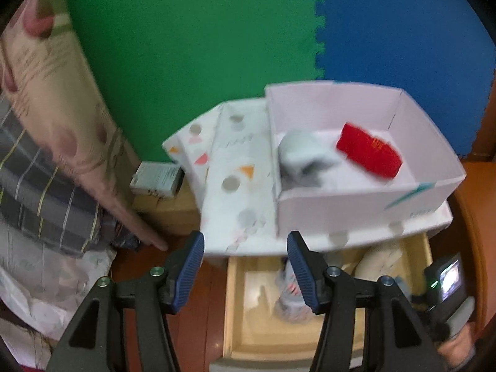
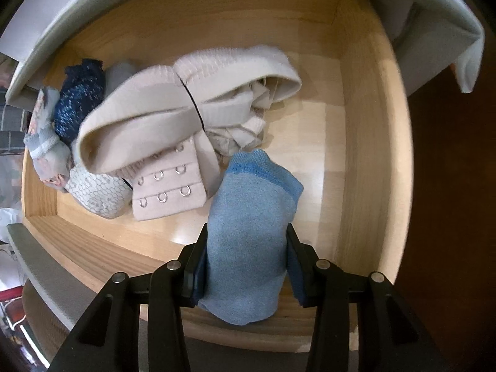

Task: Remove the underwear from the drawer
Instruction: 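Move the left tool back over the drawer while the right tool carries light blue underwear into the box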

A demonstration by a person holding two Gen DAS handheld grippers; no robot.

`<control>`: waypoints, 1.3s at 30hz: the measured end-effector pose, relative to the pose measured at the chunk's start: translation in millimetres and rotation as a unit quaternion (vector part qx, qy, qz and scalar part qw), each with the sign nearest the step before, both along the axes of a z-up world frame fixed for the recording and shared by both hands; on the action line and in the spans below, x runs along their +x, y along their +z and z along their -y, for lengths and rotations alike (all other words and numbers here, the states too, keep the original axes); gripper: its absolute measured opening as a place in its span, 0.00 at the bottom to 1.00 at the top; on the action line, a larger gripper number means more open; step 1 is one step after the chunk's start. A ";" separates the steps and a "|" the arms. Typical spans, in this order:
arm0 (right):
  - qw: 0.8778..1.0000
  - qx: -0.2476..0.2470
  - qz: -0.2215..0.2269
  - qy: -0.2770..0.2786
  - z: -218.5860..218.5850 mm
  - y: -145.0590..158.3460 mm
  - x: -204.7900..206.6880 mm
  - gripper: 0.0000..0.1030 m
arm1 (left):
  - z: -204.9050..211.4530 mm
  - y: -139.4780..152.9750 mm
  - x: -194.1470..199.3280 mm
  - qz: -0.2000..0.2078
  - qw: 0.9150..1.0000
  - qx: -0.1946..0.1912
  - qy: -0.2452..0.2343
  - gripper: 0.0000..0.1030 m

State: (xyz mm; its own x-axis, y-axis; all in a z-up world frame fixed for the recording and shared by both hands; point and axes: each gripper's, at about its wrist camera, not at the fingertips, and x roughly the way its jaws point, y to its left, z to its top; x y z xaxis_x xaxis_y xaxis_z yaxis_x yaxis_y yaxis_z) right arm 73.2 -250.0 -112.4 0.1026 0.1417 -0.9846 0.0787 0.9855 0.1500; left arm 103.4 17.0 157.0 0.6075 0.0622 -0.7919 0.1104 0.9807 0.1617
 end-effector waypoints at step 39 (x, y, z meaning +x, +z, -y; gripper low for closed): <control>0.975 -0.008 0.223 -0.001 25.1 253.2 46.6 0.39 | -22.6 -177.1 -51.1 -0.068 0.996 0.004 0.055 0.56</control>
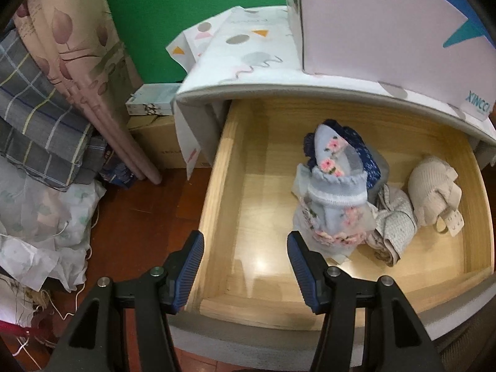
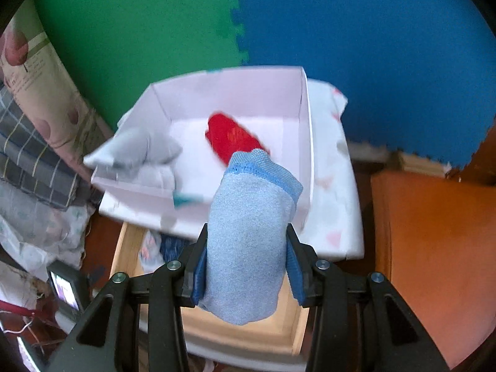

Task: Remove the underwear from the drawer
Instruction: 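Move the left tool back over the drawer while the right tool carries light blue underwear into the box, then release the light blue underwear in the box and return the right tool to the drawer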

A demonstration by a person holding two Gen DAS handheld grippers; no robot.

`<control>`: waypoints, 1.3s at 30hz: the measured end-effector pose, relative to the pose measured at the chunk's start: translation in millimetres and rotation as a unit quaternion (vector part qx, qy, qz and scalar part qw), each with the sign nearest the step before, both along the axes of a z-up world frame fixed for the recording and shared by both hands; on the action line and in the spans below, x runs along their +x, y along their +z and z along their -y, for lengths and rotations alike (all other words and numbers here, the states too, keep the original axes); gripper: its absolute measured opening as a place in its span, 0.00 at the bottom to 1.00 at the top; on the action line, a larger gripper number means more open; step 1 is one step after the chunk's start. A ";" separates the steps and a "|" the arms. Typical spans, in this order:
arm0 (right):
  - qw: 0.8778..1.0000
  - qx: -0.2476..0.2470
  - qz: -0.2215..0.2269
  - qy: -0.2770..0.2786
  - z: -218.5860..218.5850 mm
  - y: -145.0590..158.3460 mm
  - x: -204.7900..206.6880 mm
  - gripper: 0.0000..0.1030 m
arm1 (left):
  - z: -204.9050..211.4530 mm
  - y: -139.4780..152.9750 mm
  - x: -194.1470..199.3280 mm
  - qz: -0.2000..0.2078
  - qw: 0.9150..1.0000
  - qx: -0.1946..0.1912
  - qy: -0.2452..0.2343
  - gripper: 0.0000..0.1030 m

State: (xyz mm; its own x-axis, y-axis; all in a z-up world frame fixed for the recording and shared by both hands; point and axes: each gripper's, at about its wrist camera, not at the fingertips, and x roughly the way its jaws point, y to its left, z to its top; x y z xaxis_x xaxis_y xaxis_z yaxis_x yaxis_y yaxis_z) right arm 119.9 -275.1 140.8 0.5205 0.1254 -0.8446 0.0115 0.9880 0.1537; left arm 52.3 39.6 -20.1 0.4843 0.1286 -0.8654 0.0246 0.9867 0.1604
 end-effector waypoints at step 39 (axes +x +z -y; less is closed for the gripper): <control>0.996 -0.063 -0.058 -0.004 -29.3 -30.6 89.8 0.64 | -24.8 -13.3 1.4 -0.015 0.998 -0.045 0.049 0.56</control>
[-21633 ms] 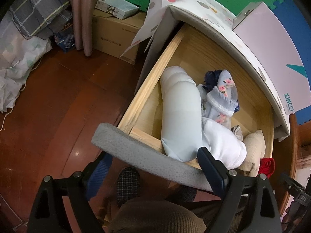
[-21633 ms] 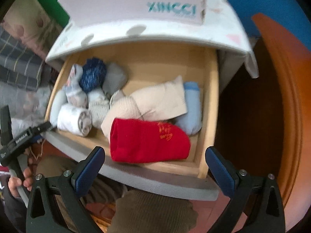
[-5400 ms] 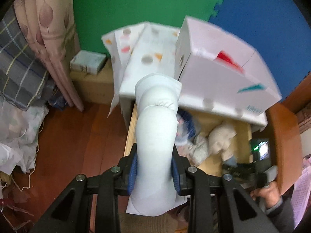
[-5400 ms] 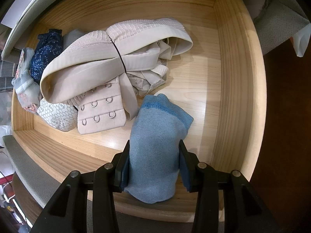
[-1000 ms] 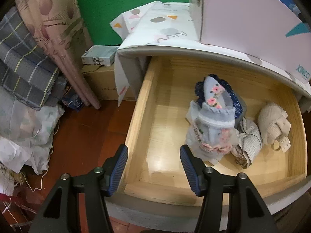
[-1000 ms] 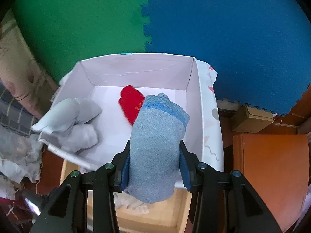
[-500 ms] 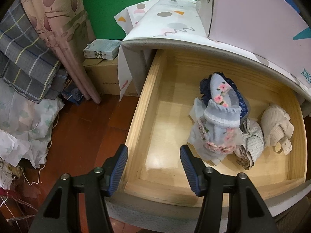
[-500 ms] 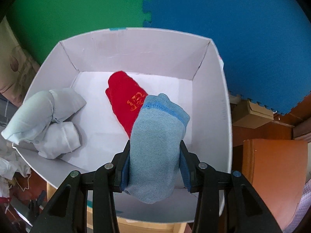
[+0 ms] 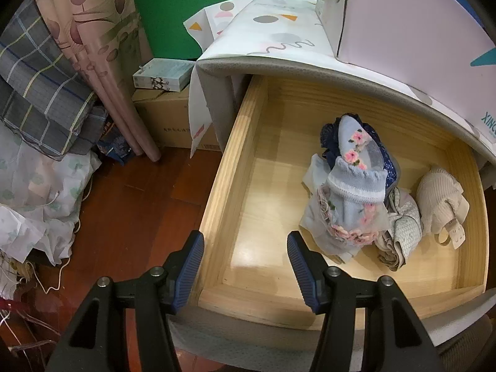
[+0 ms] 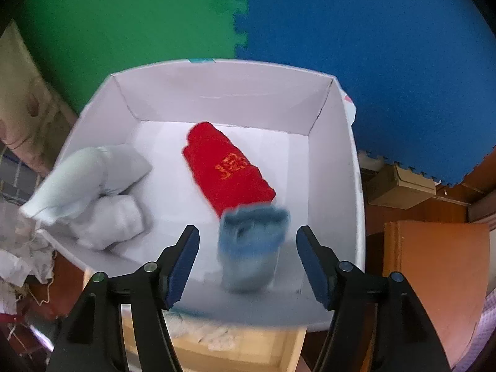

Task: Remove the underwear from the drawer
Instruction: 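Release the light blue underwear in the box and return the right tool to the drawer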

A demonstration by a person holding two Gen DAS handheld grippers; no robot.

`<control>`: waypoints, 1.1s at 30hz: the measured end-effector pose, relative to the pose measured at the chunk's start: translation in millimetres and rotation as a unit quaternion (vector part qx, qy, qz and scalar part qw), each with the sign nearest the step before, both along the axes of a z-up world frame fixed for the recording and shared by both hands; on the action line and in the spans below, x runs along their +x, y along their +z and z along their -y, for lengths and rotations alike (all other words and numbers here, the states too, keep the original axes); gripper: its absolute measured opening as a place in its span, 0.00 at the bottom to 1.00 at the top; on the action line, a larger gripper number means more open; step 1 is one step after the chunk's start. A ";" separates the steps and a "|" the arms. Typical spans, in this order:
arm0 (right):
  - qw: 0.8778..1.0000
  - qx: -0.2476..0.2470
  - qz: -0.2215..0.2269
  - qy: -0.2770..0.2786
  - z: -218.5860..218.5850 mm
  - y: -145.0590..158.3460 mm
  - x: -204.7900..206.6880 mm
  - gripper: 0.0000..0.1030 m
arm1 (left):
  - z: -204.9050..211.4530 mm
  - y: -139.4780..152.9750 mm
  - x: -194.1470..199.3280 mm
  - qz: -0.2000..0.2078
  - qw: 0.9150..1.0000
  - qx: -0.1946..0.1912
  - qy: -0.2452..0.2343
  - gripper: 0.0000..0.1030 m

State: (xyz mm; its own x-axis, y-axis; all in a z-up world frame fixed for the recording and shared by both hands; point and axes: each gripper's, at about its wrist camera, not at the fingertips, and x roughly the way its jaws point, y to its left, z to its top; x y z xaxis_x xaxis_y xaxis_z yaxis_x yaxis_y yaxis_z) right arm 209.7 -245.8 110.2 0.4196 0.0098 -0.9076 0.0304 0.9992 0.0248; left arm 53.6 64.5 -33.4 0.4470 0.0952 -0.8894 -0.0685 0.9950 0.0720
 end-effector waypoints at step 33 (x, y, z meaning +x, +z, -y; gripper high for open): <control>0.990 0.037 -0.084 -0.107 -41.1 -193.6 -69.8 0.83 | -17.3 3.7 -3.1 -0.005 0.999 -0.034 0.012 0.56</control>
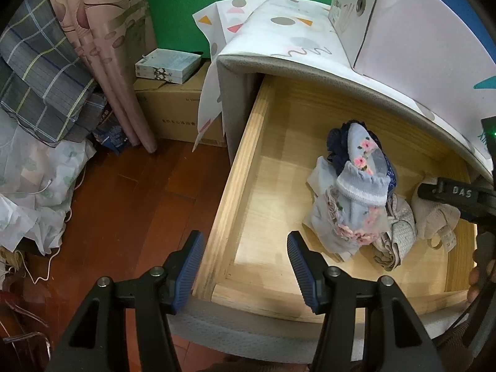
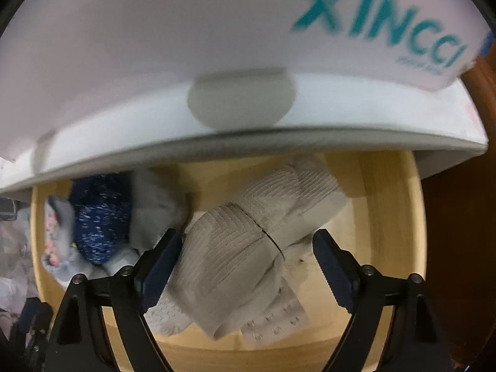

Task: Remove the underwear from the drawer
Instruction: 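Release the light blue underwear in the box and return the right tool to the drawer, then grasp the floral light blue underwear with the left tool while the right tool grasps the beige bra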

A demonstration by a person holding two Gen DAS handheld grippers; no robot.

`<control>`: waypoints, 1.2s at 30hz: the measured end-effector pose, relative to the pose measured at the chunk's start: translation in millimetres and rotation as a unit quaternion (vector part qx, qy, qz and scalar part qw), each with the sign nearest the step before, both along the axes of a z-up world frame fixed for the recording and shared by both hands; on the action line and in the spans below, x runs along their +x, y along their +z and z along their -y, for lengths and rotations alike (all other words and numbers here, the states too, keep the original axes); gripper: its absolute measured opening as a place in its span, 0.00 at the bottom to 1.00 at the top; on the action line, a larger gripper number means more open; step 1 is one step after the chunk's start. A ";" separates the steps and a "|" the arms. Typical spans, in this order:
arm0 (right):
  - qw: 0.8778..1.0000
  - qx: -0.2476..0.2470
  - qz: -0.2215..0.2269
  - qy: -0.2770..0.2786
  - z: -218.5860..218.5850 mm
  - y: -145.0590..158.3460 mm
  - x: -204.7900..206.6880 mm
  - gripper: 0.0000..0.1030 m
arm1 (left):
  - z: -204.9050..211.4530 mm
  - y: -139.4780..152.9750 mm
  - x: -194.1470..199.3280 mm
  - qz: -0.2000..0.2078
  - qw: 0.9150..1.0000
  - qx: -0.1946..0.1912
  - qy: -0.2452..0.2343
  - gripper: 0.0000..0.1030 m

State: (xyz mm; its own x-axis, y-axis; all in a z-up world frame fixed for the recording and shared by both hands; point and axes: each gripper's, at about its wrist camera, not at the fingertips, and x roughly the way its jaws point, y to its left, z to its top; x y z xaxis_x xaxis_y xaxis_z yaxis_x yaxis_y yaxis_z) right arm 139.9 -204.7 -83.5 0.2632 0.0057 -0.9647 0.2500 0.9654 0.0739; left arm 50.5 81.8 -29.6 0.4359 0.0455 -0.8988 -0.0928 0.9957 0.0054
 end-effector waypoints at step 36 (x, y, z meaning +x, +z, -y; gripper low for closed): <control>0.984 -0.016 -0.134 0.117 24.6 -48.8 -36.5 0.61 | 13.2 -1.4 2.5 -0.005 1.000 0.003 -0.028 0.56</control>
State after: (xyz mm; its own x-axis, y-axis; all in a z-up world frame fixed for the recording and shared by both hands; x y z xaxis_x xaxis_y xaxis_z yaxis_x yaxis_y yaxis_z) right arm 103.4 -229.3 -132.3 -0.0062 0.0053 -1.0000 0.0267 0.9996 0.0051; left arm 53.1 68.5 -31.1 0.4295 0.0262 -0.9027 -0.0365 0.9993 0.0116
